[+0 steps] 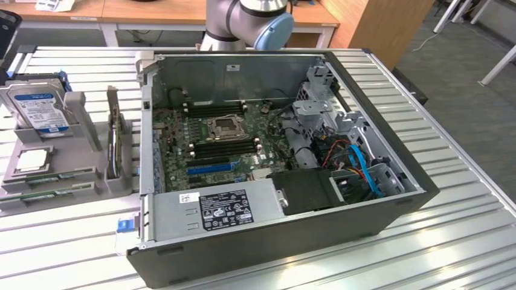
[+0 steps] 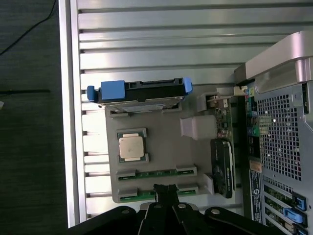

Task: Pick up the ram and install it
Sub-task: 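Reach for the ram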

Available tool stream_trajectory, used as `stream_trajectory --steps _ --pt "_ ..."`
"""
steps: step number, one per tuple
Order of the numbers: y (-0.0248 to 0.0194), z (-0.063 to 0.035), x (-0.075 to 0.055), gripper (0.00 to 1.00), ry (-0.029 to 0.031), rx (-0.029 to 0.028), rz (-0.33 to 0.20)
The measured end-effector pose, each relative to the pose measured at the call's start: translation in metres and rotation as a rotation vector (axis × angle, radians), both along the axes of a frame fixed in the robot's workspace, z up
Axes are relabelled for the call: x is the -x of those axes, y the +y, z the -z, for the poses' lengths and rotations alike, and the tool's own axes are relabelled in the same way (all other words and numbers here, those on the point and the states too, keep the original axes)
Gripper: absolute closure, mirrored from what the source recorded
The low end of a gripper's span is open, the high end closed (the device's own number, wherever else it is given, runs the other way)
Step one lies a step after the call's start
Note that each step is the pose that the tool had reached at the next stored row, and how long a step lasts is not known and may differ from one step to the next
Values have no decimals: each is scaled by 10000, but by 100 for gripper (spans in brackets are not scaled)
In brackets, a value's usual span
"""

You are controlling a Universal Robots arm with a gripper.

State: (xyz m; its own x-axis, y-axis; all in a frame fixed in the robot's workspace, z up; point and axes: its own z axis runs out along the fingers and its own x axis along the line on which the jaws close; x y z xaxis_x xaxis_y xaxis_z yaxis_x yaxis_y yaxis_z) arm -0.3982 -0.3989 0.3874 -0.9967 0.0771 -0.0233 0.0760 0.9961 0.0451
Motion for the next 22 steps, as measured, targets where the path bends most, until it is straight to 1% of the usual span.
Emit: stream_trajectory --steps 4,8,19,22 --pt "-2 0 2 90 1 0 3" --pt "-15 0 1 90 -1 8 0" --pt "-67 0 0 90 0 59 1" --pt "-80 0 0 90 1 81 2"
